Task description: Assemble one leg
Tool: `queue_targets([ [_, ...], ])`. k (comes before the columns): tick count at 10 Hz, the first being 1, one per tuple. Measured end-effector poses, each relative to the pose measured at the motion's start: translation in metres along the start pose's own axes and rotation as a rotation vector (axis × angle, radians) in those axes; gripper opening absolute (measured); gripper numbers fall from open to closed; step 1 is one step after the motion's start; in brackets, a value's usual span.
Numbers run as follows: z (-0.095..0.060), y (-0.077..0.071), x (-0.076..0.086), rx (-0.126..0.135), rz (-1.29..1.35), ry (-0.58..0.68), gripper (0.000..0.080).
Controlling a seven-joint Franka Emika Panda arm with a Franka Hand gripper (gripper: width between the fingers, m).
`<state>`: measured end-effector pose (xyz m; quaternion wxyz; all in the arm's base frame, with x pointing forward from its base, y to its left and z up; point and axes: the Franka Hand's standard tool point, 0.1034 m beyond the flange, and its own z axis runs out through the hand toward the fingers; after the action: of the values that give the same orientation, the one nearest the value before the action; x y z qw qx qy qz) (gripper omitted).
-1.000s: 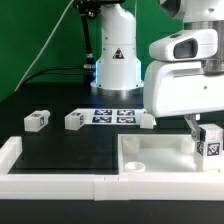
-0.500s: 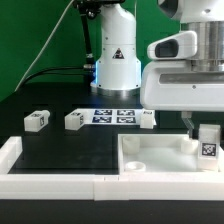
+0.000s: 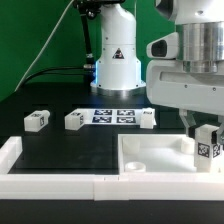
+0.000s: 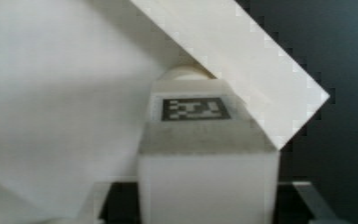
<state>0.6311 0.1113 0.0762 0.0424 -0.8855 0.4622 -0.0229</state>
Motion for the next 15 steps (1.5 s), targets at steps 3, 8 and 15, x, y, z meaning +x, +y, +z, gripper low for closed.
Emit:
queue_targets([
  [3,0.0002,0.0000,-0.0003,-0.001,-0.032,0.002,0.0387],
  [8,0.0005,-0.0027,-0.0060,-0.002,-0.487,0.002,0.0647],
  [15,0.0007,-0.0040,-0.0089,-0.017,-1.232,0.007,0.0649],
])
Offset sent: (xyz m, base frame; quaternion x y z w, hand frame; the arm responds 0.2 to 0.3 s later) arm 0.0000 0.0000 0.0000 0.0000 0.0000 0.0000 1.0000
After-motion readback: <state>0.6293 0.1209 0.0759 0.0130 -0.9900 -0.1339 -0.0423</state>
